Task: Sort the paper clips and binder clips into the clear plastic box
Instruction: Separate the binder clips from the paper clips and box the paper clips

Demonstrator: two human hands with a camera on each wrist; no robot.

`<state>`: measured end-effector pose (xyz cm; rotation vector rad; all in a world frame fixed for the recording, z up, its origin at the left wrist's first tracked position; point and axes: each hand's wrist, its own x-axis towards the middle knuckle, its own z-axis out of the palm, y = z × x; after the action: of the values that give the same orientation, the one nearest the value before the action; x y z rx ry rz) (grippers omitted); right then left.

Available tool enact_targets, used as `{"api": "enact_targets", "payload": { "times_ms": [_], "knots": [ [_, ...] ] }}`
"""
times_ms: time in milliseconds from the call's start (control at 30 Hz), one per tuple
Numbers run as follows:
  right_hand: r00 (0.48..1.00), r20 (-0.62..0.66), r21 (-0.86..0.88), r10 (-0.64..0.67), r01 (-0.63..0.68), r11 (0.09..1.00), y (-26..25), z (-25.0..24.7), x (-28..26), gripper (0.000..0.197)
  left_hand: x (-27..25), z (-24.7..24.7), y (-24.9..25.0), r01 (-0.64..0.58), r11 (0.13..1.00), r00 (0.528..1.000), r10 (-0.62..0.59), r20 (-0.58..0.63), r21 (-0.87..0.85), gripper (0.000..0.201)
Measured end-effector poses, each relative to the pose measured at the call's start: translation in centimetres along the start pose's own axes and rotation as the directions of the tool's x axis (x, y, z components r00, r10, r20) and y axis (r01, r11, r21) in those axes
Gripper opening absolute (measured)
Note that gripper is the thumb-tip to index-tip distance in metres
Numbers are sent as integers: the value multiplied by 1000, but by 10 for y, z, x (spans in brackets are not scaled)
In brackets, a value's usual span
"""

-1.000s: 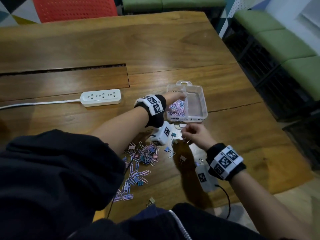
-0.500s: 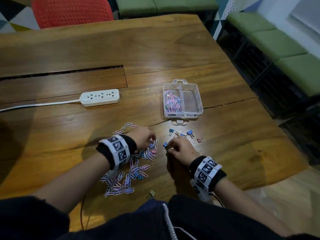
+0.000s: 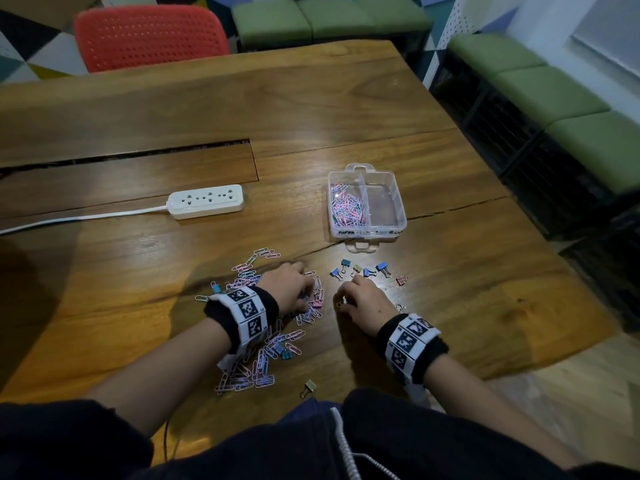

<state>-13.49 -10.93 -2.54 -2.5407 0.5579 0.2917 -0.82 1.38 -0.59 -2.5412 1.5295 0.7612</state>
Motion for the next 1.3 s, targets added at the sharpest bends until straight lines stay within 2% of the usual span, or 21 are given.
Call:
{"api": "enact_targets", "payload": {
  "times_ms": [233, 400, 467, 600, 667, 733, 833, 900, 967, 1033, 1167, 1233, 1300],
  "knots": [
    [1000, 16, -141, -9, 12, 990, -3, 1, -2, 18, -3, 8, 2, -11, 997, 1000, 13, 25, -79, 23],
    [999, 39, -51, 17, -15, 999, -7, 5, -3, 17, -3, 16, 4, -12, 988, 1000, 9, -23, -152, 15],
    [999, 43, -7, 22, -22, 1000, -8, 5, -2, 18, -4, 15, 4, -9, 969, 999, -1, -41, -248, 16],
    [999, -5, 70, 53, -53, 996, -10, 3, 1, 21, -1, 5, 0, 42, 835, 994, -92, -64, -549, 10],
    [997, -21, 106, 69, -67, 992, -14, 5, 4, 26, 4, -2, -4, 71, 728, 980, -179, -89, -682, 19],
    [998, -21, 141, 60, -56, 988, -18, 6, 9, 32, 11, -10, -8, 67, 638, 962, -244, -119, -767, 20],
    [1000, -2, 126, 2, -2, 992, -25, 9, 15, 42, 22, -17, -14, 61, 567, 940, -309, -143, -822, 10],
    [999, 28, 86, -43, 40, 995, -27, 11, 17, 47, 26, -18, -17, 73, 605, 930, -327, -165, -793, 14],
    [995, 59, 87, -79, 74, 993, -27, 11, 18, 44, 27, -15, -19, 113, 706, 941, -301, -152, -699, 26],
    [994, 63, 148, -90, 80, 986, -23, 10, 16, 39, 22, -13, -18, 112, 823, 965, -224, -137, -557, 33],
    [999, -46, 308, -11, 25, 951, -15, 11, 7, 33, 13, -3, -15, -31, 963, 998, 14, -65, -267, 48],
    [995, -95, 278, -4, 31, 960, -13, 15, 3, 28, 11, 1, -12, -87, 988, 994, 77, -81, -126, 48],
    [997, -71, 189, -10, 23, 982, -13, 17, 0, 30, 12, 4, -7, -101, 993, 991, 95, -93, -67, 46]
  ]
}}
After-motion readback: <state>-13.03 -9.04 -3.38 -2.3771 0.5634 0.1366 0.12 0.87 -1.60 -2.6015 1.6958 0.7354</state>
